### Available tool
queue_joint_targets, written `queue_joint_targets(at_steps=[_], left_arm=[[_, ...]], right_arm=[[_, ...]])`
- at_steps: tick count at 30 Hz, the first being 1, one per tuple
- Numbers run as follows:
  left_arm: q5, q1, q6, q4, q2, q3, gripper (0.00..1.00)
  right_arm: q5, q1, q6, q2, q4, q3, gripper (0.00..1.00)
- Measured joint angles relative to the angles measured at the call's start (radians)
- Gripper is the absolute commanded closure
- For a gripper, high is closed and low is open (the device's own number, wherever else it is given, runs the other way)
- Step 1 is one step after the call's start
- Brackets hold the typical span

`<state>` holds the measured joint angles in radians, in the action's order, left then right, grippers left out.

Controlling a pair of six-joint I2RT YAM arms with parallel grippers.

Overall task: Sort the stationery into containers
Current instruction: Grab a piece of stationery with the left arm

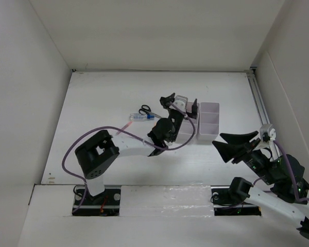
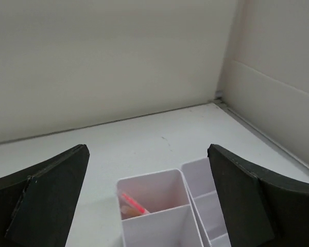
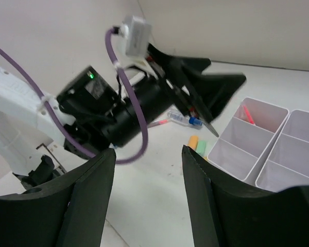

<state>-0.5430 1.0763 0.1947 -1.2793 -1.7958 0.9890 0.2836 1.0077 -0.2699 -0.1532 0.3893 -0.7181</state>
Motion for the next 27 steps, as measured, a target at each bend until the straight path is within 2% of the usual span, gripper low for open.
queue_joint_targets(at_steps=[3, 6, 8, 11, 14, 16, 20, 27], left_arm=[[-0.117, -0.046, -0.064, 0.114, 0.086, 0.049, 0.00], [-0.203, -0.139, -0.194, 0.338, 0.191, 0.114, 0.00], [-0.234, -0.223, -0.331, 0.526, 0.270, 0.138, 0.00], [-0.139, -0.396, -0.497, 0.784, 0.393, 0.119, 0.00], [-0.005, -0.608, -0.599, 0.925, 0.476, 0.035, 0.00], [0.045, -0.703, -0.629, 1.002, 0.494, -0.024, 0.00], [0.092, -0.716, -0.626, 1.147, 0.453, -0.072, 0.00], [0.188, -0.705, -0.555, 1.286, 0.364, -0.057, 0.00]], right_arm=[[-0.008, 0.000, 0.000, 0.000, -0.003, 0.002, 0.40], [-0.019, 0.000, 0.001, 0.000, -0.014, 0.018, 0.40], [-0.029, 0.000, 0.004, 0.000, -0.019, 0.034, 0.40], [-0.056, 0.000, 0.018, 0.000, -0.039, 0.060, 0.40], [-0.097, 0.000, 0.032, -0.004, -0.066, 0.084, 0.40], [-0.132, 0.000, 0.043, -0.015, -0.100, 0.099, 0.40], [-0.193, 0.000, 0.061, -0.039, -0.156, 0.132, 0.40], [-0.304, 0.000, 0.072, -0.069, -0.222, 0.146, 0.38]])
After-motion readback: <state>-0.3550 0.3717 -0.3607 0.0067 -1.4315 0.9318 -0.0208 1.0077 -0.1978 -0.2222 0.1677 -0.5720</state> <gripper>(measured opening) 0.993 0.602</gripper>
